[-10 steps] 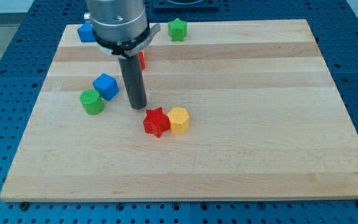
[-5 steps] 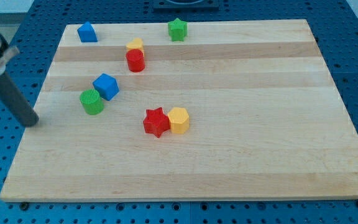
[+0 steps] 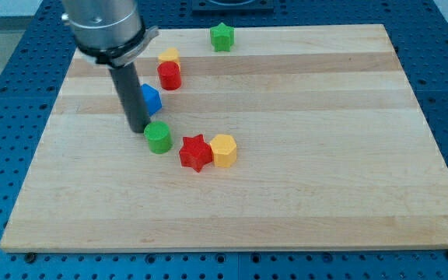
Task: Push green circle to the center
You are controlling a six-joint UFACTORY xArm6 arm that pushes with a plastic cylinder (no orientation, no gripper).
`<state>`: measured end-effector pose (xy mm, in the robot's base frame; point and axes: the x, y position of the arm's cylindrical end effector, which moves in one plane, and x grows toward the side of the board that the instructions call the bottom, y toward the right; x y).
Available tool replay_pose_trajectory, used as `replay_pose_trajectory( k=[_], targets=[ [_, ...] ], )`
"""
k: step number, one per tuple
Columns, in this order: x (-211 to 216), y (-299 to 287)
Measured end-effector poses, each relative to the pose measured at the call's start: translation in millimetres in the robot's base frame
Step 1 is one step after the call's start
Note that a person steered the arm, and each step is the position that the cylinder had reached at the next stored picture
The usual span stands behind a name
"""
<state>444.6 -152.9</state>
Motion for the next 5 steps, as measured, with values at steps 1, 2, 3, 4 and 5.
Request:
replay_pose_trajectory(
  k=[1, 2, 3, 4, 5],
  targets=[
    [30.7, 4.8],
    [34.0, 63.7],
    [-2.0, 140.9],
    [-23.9, 170.9],
    [-14.8, 170.0]
  ],
)
